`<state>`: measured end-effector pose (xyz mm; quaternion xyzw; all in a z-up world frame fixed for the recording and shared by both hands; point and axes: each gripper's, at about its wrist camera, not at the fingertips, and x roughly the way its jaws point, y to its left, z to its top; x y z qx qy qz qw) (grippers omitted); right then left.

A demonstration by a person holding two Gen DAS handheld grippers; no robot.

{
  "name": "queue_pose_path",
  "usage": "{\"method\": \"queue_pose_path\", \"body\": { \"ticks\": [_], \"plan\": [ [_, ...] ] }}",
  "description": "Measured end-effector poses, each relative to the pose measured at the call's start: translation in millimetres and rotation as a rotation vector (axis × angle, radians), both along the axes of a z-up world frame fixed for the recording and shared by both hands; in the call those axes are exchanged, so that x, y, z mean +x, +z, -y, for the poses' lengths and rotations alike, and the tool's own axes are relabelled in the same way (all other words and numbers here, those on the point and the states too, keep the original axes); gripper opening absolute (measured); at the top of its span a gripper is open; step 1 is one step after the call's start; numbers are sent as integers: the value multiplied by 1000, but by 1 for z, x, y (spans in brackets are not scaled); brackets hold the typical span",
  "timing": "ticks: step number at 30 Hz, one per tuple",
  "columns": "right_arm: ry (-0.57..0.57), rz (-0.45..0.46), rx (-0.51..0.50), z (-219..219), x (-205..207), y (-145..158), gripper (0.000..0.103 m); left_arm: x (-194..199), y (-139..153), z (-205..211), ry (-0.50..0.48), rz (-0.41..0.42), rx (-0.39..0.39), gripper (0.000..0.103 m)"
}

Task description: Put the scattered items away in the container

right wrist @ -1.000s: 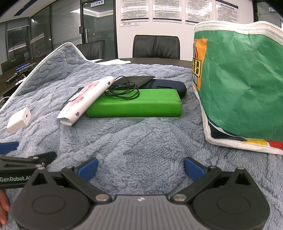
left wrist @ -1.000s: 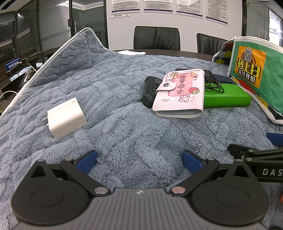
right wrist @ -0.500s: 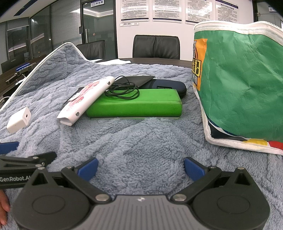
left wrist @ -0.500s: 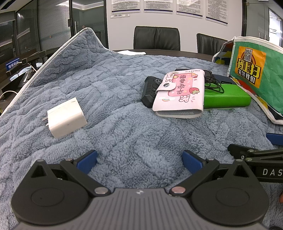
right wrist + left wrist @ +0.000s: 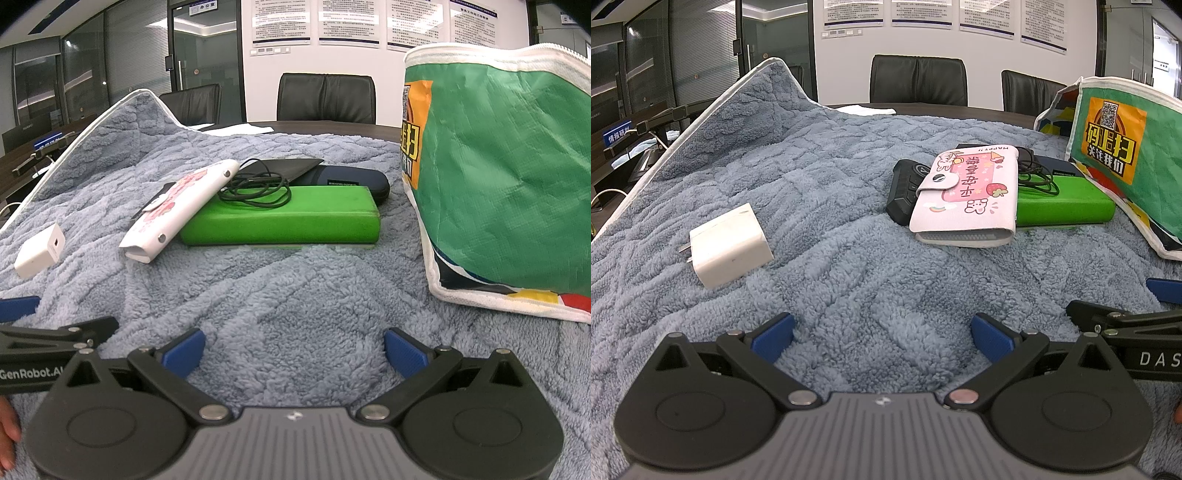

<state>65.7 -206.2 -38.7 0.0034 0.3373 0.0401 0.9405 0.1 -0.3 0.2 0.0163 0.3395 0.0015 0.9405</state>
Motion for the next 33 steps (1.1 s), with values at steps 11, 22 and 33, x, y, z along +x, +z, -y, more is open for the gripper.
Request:
{"method": "queue_pose_path", "body": {
  "ticks": [11,22,33],
  "plan": [
    [0,0,0,0,0,0,103,0,0,0,0,0,2,103],
    [6,1,-8,0,2,2,103,-1,0,0,-2,-2,3,103],
    [534,299,-219,-115,-23,34,99,-30,40,-143,97,279,-42,103]
  ]
}}
